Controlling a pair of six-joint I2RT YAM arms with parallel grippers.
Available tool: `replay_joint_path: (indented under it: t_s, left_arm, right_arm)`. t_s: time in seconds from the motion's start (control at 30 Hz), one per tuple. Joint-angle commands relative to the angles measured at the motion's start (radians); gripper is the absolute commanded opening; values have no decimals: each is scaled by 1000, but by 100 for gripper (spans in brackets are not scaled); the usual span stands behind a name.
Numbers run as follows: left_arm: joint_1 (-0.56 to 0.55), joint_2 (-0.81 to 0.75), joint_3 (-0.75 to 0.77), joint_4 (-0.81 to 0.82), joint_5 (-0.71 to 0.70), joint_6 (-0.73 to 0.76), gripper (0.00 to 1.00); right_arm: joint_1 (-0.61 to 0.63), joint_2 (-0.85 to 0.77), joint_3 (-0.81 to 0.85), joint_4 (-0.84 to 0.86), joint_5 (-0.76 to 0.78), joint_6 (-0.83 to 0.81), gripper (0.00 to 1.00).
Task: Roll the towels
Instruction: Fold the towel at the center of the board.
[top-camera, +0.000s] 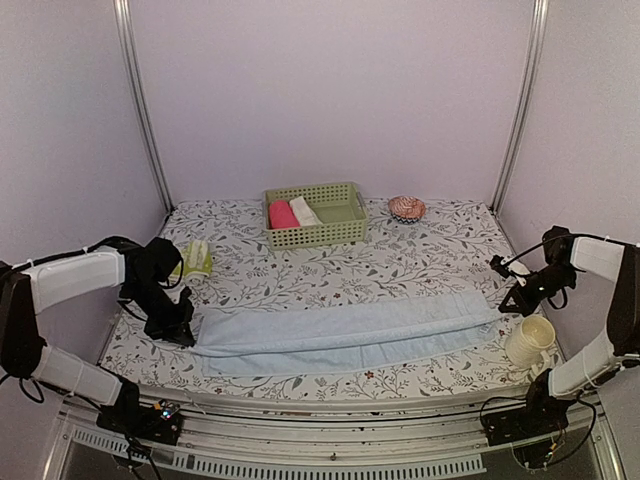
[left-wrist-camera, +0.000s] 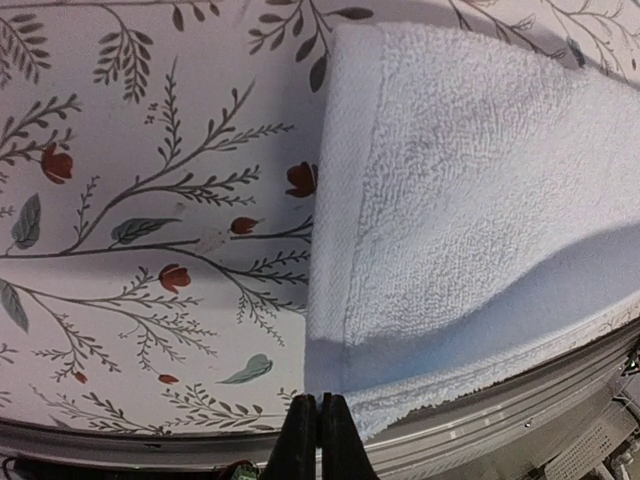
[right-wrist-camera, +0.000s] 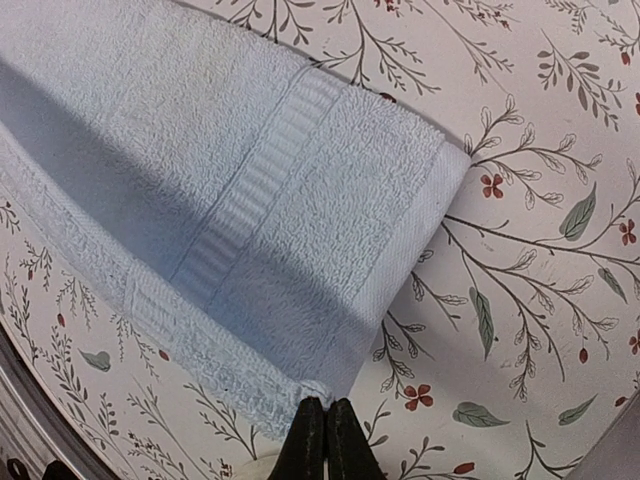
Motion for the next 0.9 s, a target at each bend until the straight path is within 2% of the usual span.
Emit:
replay_joint_path:
  t_s: [0.0,0.27,0.3,0.43,0.6,0.7,0.8,0.87]
  left_arm:
    - [-27,14,-11,-52,-34,-6,0]
    - [-43,-1,-15,-52,-24,-4,2]
    - [-44,-4,-14,-52,-23,-3,3]
    - [-44,-11,2,-45,-23,5,8]
    - [-53,-17,55,-45,-51,-14,14]
    - [-76,-19,138,-52,-81,-37,17]
    - [-137,9,235,28,-83,-44,19]
    - [-200,64,292,112,-70,-54,19]
  right_arm:
    - [-21,-33,25,-25,-22,-35,4]
    - [-21,-71,2,-51,-63,-76,6]
    - [-21,-74,-1,-51,-64,-77,9]
    - [-20,-84,62,-104,-137,-77,30]
    - [-18,-82,246,-199,-318,-8,45]
    - [14,-57,376,-253,-465,77,49]
    - [89,-23,520,-272,-589,169,54]
    - [148,-9,603,-229,-650,260,64]
